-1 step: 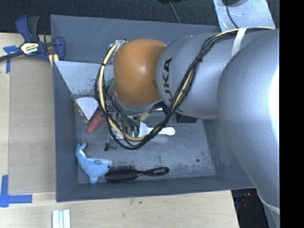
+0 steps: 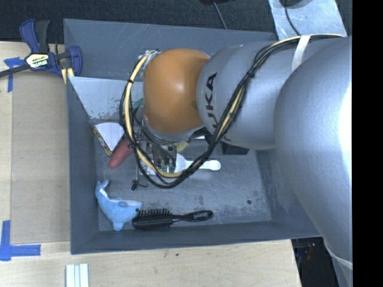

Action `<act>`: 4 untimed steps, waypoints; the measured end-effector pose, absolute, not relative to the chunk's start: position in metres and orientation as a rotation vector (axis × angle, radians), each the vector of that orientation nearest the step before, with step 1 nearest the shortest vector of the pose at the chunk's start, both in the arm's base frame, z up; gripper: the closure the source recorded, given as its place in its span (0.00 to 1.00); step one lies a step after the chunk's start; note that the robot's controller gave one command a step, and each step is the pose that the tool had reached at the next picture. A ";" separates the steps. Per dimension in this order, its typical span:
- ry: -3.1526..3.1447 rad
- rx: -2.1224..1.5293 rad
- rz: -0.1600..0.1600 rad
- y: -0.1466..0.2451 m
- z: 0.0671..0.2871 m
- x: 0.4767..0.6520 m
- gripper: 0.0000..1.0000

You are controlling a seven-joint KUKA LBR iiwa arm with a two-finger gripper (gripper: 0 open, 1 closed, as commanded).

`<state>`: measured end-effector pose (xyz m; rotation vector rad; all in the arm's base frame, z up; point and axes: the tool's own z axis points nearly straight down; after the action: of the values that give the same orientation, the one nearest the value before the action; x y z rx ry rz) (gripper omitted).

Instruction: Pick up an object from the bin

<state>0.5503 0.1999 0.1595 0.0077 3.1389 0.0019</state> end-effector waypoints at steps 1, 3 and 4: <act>3.139 -0.017 0.002 0.194 0.246 0.564 0.00; 3.127 0.003 0.009 0.230 0.229 0.553 0.00; 3.106 0.491 -0.004 0.202 0.206 0.535 0.00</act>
Offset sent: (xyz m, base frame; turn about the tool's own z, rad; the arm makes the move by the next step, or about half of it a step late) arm -0.0258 -0.0030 0.0701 -0.0284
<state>0.5347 0.2017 0.2057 0.4914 3.1055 -0.0041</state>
